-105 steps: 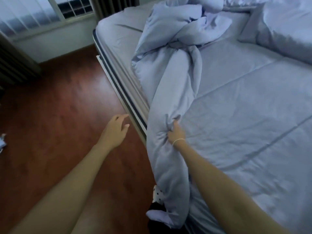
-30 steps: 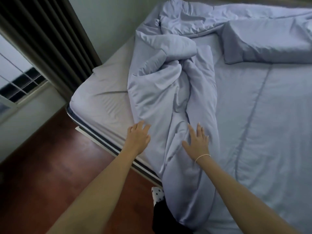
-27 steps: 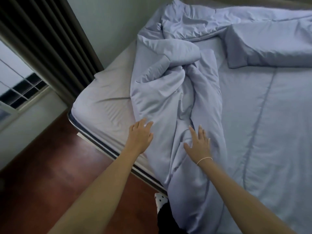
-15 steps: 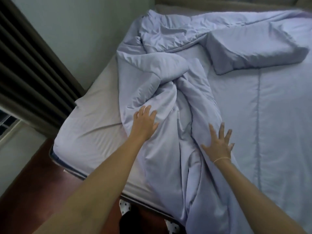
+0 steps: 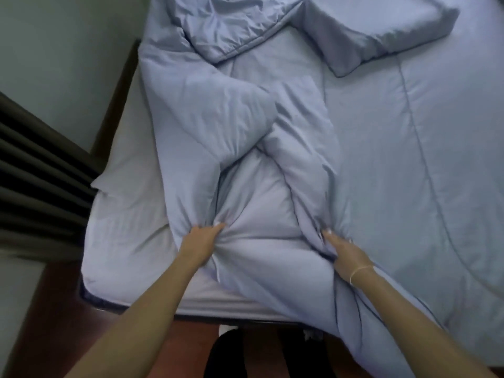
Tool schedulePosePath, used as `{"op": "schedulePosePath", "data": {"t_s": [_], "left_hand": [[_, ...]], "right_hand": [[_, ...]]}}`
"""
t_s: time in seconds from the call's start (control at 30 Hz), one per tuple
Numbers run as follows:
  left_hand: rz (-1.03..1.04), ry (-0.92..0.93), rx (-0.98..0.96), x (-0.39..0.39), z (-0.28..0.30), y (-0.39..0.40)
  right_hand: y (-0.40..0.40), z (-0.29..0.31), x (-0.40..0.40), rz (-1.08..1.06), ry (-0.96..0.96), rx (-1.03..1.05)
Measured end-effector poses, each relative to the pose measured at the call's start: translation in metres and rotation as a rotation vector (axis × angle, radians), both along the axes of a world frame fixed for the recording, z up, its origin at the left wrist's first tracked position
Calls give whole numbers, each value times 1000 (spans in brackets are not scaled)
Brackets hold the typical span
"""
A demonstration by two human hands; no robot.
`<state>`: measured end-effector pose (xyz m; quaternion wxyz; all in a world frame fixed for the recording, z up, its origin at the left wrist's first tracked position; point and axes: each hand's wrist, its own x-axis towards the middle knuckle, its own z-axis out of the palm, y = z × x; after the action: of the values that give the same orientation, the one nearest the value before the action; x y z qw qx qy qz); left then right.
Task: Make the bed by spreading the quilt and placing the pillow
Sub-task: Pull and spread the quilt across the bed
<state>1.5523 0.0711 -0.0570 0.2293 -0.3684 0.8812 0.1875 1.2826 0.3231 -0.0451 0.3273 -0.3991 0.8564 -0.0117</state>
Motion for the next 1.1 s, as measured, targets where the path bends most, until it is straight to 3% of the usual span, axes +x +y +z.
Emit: {"op": "schedulePosePath", "data": {"t_s": [0.17,0.23,0.33,0.4,0.47,0.57,0.7,0.87,1.0,1.1], "left_hand": [[-114,-175,42,66,22,-6],[-149,-164,-34,64,35,-11],[-202,146,-221,31,50,-19],[-214,408,-201,-6,53,-20],[-244,547,-206,-49,47,-20],[-166,324,-115,-99,29,-15],[-54,87,21,-105,-33,-6],[-104,142,-133,-98,-56,-3],[-146,252,-101,-98,-32,2],[-196,247,0,-78,-13,10]], "right_hand": [[33,-3,69,16,-142,172],[32,7,77,-133,-98,91],[3,23,64,-393,154,-249],[-30,29,50,-443,270,-475],[-66,23,28,-417,153,-524],[-108,-6,2,-377,-40,-185],[-116,-65,1,-235,29,67],[-120,-81,-7,-221,19,-60],[-114,-57,2,-418,-3,-281],[-104,-33,31,-667,-154,-338]]}}
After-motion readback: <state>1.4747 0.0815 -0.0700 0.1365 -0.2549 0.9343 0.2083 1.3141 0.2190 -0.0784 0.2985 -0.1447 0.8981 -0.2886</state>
